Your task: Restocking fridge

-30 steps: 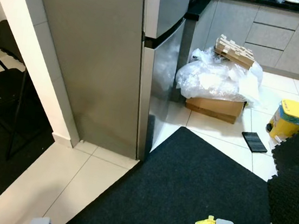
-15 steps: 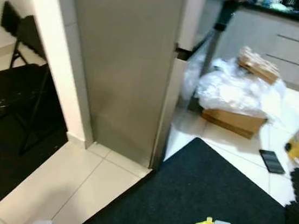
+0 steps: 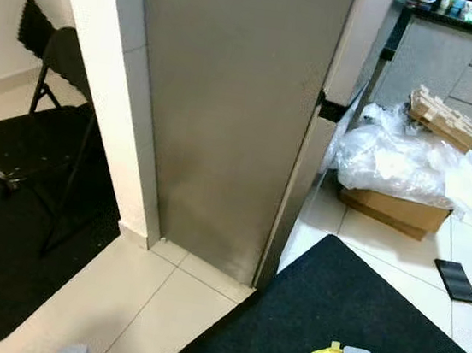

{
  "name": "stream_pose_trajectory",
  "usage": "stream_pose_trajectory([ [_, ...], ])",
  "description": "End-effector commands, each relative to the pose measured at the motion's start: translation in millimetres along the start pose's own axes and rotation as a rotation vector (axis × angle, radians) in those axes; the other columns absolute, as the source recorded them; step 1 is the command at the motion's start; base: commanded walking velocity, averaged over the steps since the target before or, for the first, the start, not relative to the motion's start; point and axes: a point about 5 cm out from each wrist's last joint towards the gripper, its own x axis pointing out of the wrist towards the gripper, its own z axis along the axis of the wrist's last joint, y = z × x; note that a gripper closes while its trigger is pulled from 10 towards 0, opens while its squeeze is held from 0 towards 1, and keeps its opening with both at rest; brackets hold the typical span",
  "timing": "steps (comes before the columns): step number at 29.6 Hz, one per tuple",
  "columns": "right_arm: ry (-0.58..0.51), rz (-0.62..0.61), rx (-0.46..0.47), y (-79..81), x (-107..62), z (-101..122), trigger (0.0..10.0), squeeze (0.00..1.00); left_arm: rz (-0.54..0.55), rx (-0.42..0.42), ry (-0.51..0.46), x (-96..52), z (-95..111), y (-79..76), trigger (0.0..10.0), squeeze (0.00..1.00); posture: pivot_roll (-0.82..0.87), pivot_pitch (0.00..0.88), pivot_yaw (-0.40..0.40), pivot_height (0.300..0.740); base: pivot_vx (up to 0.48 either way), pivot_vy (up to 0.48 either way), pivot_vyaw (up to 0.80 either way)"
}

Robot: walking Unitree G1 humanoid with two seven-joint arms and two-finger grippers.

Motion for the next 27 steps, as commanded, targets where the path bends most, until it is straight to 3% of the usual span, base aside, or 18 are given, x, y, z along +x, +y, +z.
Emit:
stream_pose_trajectory([
  [1, 0.002, -0.01, 0.004, -4.1, -0.4, 0.3, 10.0, 0.0, 0.0, 0.016, 0.024, -0.7, -5.3, -0.8, 10.0, 0.0, -0.03, 0.0, -0.007, 0.74, 0.0, 0.0, 0.0],
  [8, 0.004, -0.01, 0.002, -4.4, -0.6, -0.2, 10.0, 0.0, -0.038, -0.007, 0.034, -0.5, -7.4, -4.1, 10.0, 0.0, -0.03, 0.0, -0.006, 0.74, 0.0, 0.0, 0.0],
  [27, -0.002, -0.006, -0.008, -5.4, -0.3, 2.1, 10.0, 0.0, -0.056, -0.008, 0.03, 0.4, -4.4, -5.7, 10.0, 0.0, -0.03, 0.0, -0.005, 0.74, 0.0, -0.428, 0.0],
])
